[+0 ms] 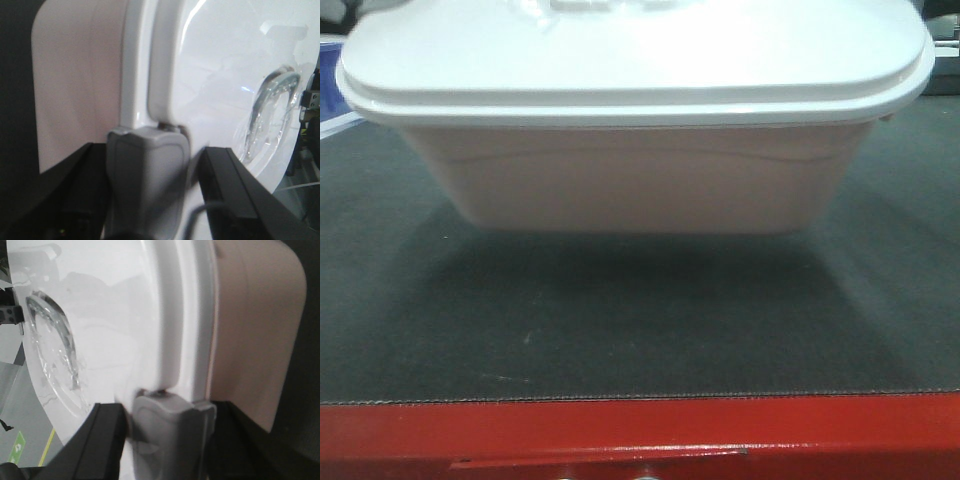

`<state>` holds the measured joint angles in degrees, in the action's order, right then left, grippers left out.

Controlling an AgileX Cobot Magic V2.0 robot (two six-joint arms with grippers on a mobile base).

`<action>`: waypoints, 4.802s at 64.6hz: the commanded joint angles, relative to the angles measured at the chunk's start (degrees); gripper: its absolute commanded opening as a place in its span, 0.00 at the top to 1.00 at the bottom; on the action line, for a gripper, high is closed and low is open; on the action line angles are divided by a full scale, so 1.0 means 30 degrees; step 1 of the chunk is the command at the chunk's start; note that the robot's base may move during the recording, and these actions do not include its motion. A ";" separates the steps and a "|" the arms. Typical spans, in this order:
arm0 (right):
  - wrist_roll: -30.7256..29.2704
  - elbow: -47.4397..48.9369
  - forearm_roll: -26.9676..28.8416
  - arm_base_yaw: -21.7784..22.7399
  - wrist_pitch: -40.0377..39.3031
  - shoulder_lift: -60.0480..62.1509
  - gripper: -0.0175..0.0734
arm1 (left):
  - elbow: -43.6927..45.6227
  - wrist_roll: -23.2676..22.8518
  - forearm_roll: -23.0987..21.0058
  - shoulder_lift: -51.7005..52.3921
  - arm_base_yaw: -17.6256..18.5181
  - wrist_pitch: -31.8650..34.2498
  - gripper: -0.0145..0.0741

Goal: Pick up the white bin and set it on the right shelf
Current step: 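Lift the pink bin off the mat with both grippers, then hold the bin raised with both grippers, then drive the base away from the table while holding the bin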

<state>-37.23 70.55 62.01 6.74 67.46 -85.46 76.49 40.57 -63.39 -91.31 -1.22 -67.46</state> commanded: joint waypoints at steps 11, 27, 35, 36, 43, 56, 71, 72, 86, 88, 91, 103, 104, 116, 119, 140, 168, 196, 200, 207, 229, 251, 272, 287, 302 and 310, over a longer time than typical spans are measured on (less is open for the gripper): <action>-0.0376 0.0560 0.2391 -0.0068 0.2991 0.2742 0.36 | 0.0799 0.0142 -0.2431 0.3330 0.0215 -0.2642 0.54; -0.0376 0.0560 0.2997 -0.0068 0.2841 0.4734 0.36 | 0.0799 0.0142 -0.2360 0.6542 0.0215 -0.2642 0.54; -0.0376 0.0560 0.3876 -0.0068 0.2804 0.5536 0.36 | 0.0799 0.0039 -0.2360 0.7805 0.0215 -0.2599 0.54; -0.0376 0.0560 0.3958 -0.0068 0.2799 0.5632 0.36 | 0.0799 0.0006 -0.2360 0.7947 0.0215 -0.2563 0.54; -0.0376 0.0560 0.4234 -0.0068 0.2587 0.6200 0.36 | 0.0799 -0.0004 -0.2360 0.8860 0.0215 -0.2563 0.54; -0.0392 0.0560 0.4729 -0.0068 0.1868 0.6815 0.36 | 0.0799 -0.0285 -0.2231 0.9559 0.0215 -0.2563 0.54; -0.1356 0.0575 0.6510 -0.0068 0.1715 0.6985 0.36 | 0.0799 -0.0429 -0.1916 0.9559 0.0215 -0.2563 0.54; -0.1403 0.0575 0.6630 -0.0068 0.1715 0.6985 0.36 | 0.0799 -0.0429 -0.1845 0.9559 0.0215 -0.2563 0.54; -0.1835 0.1004 0.7079 -0.0068 0.1628 0.6985 0.36 | 0.0799 -0.0429 -0.1784 0.9559 0.0215 -0.2406 0.54; -0.1835 0.1138 0.7079 -0.0068 0.1628 0.6985 0.36 | 0.0799 -0.0429 -0.1784 0.9559 0.0215 -0.2404 0.54; -0.1849 0.1415 0.7079 -0.0068 0.1611 0.6985 0.36 | 0.0799 -0.0429 -0.1784 0.9559 0.0215 -0.2297 0.54; -0.1849 0.1739 0.6796 -0.0068 0.1773 0.6985 0.36 | 0.0799 -0.0429 -0.2081 0.9559 0.0215 -0.1395 0.54; -0.1849 0.1739 0.6713 -0.0068 0.1773 0.6985 0.36 | 0.0799 -0.0429 -0.2155 0.9559 0.0215 -0.1310 0.54; -0.1849 0.1739 0.6136 -0.0068 0.1773 0.6985 0.36 | 0.0799 -0.0429 -0.2512 0.9559 0.0215 -0.0947 0.54; -0.1849 0.1739 0.6136 -0.0068 0.1773 0.6985 0.36 | 0.0799 -0.0429 -0.2558 0.9559 0.0215 -0.0788 0.54; -0.1814 0.1624 0.5529 -0.0068 0.1773 0.6943 0.36 | 0.0799 -0.0295 -0.3343 0.9559 0.0215 0.0220 0.54; -0.1814 0.1624 0.5637 -0.0068 0.1414 0.6946 0.36 | 0.0799 -0.0295 -0.3264 0.9559 0.0215 0.0068 0.54; -0.1814 0.1624 0.5637 -0.0068 0.1411 0.6946 0.36 | 0.0799 -0.0295 -0.3253 0.9559 0.0215 0.0108 0.54; -0.1814 0.1624 0.5637 -0.0068 0.1411 0.6946 0.36 | 0.0799 -0.0295 -0.3253 0.9559 0.0215 0.0108 0.54; -0.1814 0.1624 0.5637 -0.0068 0.1411 0.6946 0.36 | 0.0799 -0.0295 -0.3253 0.9559 0.0215 0.0108 0.54; -0.1814 0.1624 0.5637 -0.0068 0.1411 0.6946 0.36 | 0.0799 -0.0295 -0.3253 0.9559 0.0215 0.0108 0.54; -0.1814 0.1624 0.5637 -0.0068 0.1395 0.6946 0.36 | 0.0799 -0.0295 -0.3253 0.9559 0.0215 0.0108 0.54; -0.1814 0.1624 0.5637 -0.0068 0.1211 0.6924 0.36 | 0.0799 -0.0295 -0.3253 0.9559 0.0215 0.0108 0.54; -0.1814 0.1624 0.5637 -0.0068 0.1211 0.6924 0.36 | 0.0799 -0.0295 -0.3253 0.9494 0.0215 0.0108 0.54; -0.1814 0.1624 0.5637 -0.0068 0.1211 0.6924 0.36 | 0.0799 -0.0295 -0.3253 0.9494 0.0215 0.0069 0.54; -0.1814 0.1624 0.5637 -0.0068 0.1211 0.6924 0.36 | 0.0799 -0.0295 -0.3253 0.9494 0.0215 0.0069 0.54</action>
<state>-42.43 73.52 69.20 7.55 65.47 -66.36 76.74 39.03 -61.12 -64.11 -2.02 -64.73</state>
